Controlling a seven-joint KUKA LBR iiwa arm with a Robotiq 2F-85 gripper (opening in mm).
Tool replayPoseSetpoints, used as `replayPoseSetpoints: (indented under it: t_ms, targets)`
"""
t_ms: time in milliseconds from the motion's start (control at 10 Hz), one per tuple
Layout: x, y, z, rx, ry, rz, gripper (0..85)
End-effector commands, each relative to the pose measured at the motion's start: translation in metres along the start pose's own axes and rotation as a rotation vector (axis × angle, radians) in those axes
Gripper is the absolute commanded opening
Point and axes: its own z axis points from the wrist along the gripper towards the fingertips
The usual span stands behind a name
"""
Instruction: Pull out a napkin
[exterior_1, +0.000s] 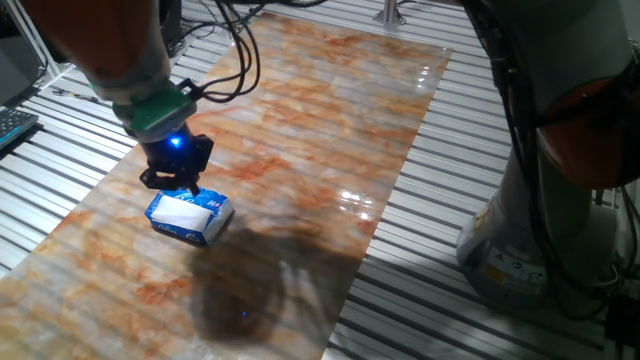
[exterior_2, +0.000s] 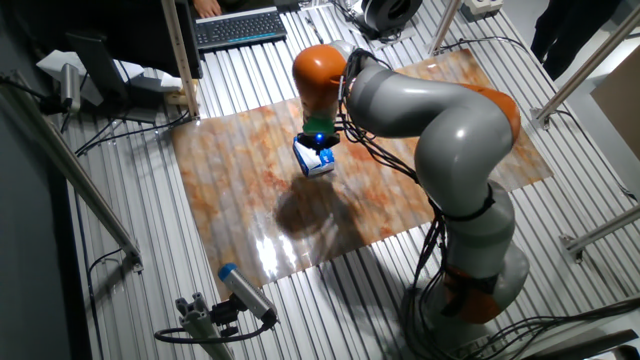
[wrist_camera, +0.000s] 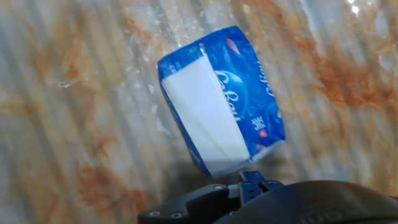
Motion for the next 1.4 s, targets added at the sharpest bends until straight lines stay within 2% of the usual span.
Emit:
replayPoseSetpoints:
  t_ms: [0, 300, 400, 700, 1300]
  targets:
    - [-0.002, 0.003, 0.006, -0.003, -0.004, 0.001, 0.0]
    - [-0.005, 0.011, 0.014, -0.001, -0.013, 0.011, 0.0]
    - [-0.006, 0.013, 0.018, 0.011, -0.018, 0.009, 0.0]
    - [-0.009, 0.018, 0.031, 0.017, -0.03, 0.007, 0.0]
    - [-0.012, 0.023, 0.049, 0.005, -0.03, 0.016, 0.0]
